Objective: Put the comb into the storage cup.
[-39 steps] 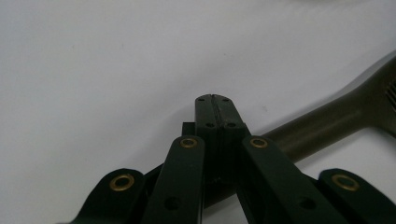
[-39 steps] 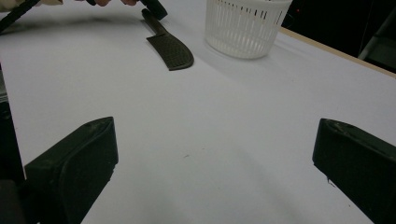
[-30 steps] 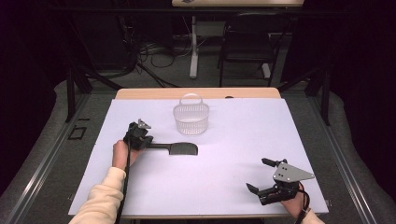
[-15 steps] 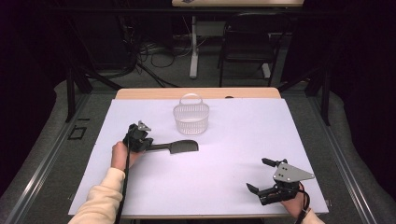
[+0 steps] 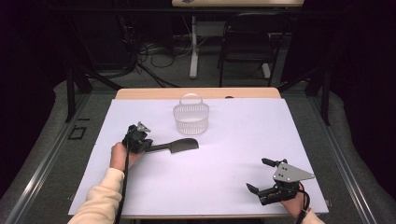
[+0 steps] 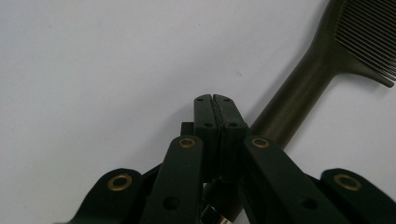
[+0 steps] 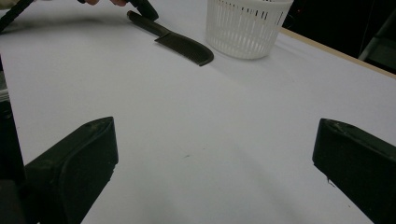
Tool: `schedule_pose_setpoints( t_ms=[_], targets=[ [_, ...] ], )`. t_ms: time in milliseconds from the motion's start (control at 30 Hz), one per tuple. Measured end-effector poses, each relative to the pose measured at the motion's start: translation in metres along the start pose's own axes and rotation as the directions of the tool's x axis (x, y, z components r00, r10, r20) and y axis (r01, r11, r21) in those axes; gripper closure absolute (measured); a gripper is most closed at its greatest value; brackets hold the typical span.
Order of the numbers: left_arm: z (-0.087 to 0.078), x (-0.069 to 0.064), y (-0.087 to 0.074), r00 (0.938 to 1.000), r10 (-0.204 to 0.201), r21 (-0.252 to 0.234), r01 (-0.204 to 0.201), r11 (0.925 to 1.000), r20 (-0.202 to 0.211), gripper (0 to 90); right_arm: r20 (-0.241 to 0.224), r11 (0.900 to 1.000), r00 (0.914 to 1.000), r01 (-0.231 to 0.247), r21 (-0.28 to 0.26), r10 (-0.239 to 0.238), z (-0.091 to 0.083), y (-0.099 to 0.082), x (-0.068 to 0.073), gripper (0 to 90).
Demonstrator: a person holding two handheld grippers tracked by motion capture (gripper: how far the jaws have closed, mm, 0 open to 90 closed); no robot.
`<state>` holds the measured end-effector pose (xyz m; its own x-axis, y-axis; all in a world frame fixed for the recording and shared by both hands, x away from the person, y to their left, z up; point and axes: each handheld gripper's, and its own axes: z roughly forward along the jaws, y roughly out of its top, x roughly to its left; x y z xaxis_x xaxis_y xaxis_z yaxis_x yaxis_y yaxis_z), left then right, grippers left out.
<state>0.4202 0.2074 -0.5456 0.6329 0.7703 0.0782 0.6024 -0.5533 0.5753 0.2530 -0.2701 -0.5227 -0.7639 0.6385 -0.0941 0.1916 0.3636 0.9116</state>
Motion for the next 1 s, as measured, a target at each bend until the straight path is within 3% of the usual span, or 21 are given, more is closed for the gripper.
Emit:
schedule_pose_setpoints(
  t_ms=[100, 367, 800, 1000],
  targets=[
    [-0.001, 0.0, 0.0, 0.9999, 0.001, -0.008, -0.001, 1.0, -0.013, 84.3, -0.001, 1.0, 1.0, -0.001, 0.0, 0.001, 0.0, 0.0, 0.0, 0.0],
    [-0.011, 0.006, 0.001, 0.9972, -0.026, -0.074, 0.021, 0.997, -0.07, 52.8, -0.002, 1.0, 1.0, 0.001, 0.0, -0.001, 0.0, 0.0, 0.0, 0.0],
    [-0.02, 0.006, 0.005, 0.9992, -0.001, -0.116, -0.003, 0.9932, -0.039, 19.2, 0.0, 1.0, 1.0, -0.004, -0.008, 0.004, -0.002, 0.0, -0.001, 0.0],
    [-0.026, 0.006, 0.007, 0.9999, 0.004, -0.119, -0.006, 0.9928, -0.016, 12.4, -0.001, 0.9996, 0.9997, -0.026, -0.011, 0.026, -0.002, 0.0, -0.001, 0.0]
  ],
)
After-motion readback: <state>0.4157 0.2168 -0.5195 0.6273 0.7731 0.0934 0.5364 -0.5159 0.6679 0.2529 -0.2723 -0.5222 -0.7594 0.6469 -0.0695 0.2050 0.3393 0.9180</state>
